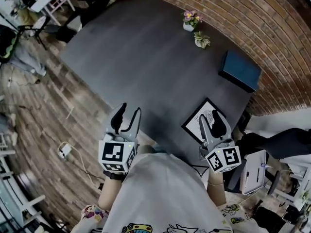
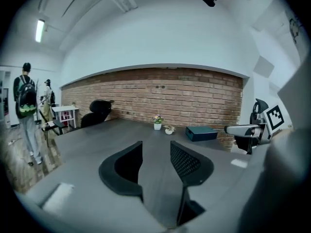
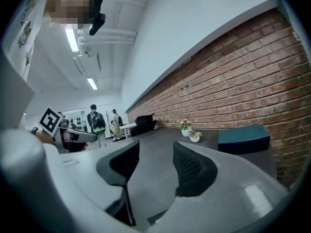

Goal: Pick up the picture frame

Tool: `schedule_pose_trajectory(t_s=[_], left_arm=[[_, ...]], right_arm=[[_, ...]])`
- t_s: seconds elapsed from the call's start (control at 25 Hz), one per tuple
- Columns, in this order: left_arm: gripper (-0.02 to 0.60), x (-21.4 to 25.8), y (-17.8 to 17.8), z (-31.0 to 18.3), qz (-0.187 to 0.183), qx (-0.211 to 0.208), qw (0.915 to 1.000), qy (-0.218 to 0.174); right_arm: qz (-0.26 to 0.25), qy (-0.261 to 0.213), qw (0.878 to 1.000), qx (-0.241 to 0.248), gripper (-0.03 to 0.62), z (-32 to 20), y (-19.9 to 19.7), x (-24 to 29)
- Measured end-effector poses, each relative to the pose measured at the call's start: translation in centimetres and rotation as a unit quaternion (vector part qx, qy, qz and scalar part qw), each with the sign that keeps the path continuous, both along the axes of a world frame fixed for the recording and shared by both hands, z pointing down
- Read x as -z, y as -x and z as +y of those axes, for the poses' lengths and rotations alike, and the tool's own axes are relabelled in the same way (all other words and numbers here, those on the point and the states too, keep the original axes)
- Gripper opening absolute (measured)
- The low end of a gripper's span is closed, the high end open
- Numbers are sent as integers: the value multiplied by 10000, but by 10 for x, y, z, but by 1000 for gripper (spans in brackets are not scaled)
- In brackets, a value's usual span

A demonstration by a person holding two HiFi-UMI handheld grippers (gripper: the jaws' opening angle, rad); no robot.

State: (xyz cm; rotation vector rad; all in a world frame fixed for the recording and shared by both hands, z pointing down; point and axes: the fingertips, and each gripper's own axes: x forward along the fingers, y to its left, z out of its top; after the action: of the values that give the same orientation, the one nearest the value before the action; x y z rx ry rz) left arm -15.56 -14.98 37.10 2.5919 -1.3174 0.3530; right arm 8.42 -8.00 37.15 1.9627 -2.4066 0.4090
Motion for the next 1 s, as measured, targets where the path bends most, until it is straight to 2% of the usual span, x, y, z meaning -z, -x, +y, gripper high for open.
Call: schedule_pose_trajectory(t_s=[0.2, 0.36, 0.68, 1.0], left_arm=[[184, 4, -46, -13, -6, -855, 9963, -34], [184, 3, -80, -21, 19, -1481, 9890, 27], [183, 1, -141, -28, 34, -2647, 9643, 102], [183, -2, -187, -23, 4, -3343, 9423, 181]], right_arm=[[-61, -18, 9964, -849, 213, 22, -29, 0], [-36, 2, 9904, -1378, 212, 34, -46, 0], [-44, 115, 9710, -2386, 212, 61, -66, 2], [-84, 183, 9565, -2909, 212, 74, -83, 0]])
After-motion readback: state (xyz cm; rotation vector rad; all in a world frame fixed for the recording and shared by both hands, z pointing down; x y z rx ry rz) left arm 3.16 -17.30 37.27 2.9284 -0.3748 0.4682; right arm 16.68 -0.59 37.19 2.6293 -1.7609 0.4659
